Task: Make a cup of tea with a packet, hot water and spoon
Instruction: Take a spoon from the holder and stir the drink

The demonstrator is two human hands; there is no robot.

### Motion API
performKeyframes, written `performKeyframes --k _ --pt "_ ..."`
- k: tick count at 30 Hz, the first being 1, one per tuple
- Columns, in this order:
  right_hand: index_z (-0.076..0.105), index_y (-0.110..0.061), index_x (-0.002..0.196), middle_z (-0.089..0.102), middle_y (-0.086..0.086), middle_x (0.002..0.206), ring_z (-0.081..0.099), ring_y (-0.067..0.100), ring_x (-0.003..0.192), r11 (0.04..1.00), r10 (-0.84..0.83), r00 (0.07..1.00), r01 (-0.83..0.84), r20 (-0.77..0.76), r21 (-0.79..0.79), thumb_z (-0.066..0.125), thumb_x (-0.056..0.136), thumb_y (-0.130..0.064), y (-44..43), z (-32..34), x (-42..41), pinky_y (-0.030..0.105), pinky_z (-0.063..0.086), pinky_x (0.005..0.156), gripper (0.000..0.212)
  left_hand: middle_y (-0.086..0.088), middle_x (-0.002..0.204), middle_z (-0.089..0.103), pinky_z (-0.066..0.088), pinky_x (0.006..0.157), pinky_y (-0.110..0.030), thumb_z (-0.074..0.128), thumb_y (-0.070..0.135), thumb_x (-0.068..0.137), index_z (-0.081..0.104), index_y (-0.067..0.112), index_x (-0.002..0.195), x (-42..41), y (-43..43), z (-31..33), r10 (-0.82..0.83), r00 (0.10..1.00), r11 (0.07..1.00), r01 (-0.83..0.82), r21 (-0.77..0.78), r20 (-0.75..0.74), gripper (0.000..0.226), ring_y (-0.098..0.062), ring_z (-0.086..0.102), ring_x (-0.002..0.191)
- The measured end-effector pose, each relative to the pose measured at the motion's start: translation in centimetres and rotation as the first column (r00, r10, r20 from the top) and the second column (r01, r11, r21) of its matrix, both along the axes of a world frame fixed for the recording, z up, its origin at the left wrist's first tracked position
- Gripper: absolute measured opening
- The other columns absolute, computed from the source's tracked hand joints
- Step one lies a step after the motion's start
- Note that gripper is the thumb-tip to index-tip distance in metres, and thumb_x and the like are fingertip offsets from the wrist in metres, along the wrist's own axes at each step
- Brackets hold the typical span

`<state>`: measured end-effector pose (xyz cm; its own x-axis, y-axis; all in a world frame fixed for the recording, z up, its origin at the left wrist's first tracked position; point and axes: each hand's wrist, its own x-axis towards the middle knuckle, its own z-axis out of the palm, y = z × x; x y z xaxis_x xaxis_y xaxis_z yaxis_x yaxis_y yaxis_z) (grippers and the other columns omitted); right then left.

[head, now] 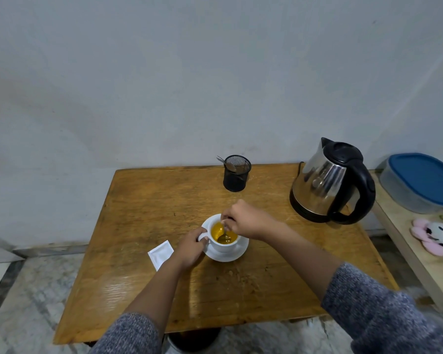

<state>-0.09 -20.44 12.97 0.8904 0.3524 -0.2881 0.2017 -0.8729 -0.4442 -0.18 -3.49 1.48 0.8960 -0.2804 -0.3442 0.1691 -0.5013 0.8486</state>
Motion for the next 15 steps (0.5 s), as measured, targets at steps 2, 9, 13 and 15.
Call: performKeyframes --k 2,9,13,15 --pt "0.069 -0.006 0.093 0.07 0.012 0.094 0.063 0.025 0.083 1.0 0.01 1.0 -0.01 0.013 0.005 0.047 0.094 -0.014 0.5 -0.3 0.1 0.041 0.055 0.076 0.023 -0.003 0.097 0.057 0.039 0.076 -0.033 0.045 0.018 0.092 0.057 0.025 0.091 0.0 0.0 0.0 0.0 1.0 1.0 0.0 0.0 -0.002 0.014 -0.018 0.05 0.087" --pt "0.068 -0.004 0.101 0.067 0.016 0.1 0.062 0.029 0.086 0.998 -0.029 0.997 0.032 0.076 -0.044 0.045 0.097 -0.017 0.9 -0.3 0.8 0.037 0.051 0.071 0.026 -0.006 0.105 0.061 0.042 0.082 -0.036 0.046 0.019 0.091 0.06 0.023 0.098 0.0 0.0 -0.1 0.031 0.999 1.0 -0.031 0.001 -0.022 0.016 -0.022 0.054 0.095" --pt "0.067 -0.005 0.103 0.067 0.015 0.1 0.061 0.027 0.085 0.994 -0.044 0.995 0.053 0.086 -0.098 0.046 0.097 -0.018 -0.2 -0.1 0.8 0.035 0.047 0.067 0.026 -0.006 0.112 0.061 0.042 0.083 -0.033 0.046 0.021 0.092 0.06 0.022 0.104 -0.1 -0.2 0.1 0.043 0.999 0.999 -0.042 0.01 -0.026 0.018 -0.023 0.054 0.101" --pt "0.068 -0.005 0.101 0.067 0.015 0.099 0.061 0.027 0.084 0.994 -0.039 0.997 0.046 0.069 -0.096 0.047 0.096 -0.018 -0.5 0.0 0.7 0.037 0.049 0.068 0.025 -0.005 0.114 0.06 0.042 0.084 -0.033 0.046 0.022 0.092 0.059 0.024 0.103 -0.1 -0.1 0.1 0.048 0.998 0.999 -0.047 0.017 -0.029 0.017 -0.022 0.054 0.102"
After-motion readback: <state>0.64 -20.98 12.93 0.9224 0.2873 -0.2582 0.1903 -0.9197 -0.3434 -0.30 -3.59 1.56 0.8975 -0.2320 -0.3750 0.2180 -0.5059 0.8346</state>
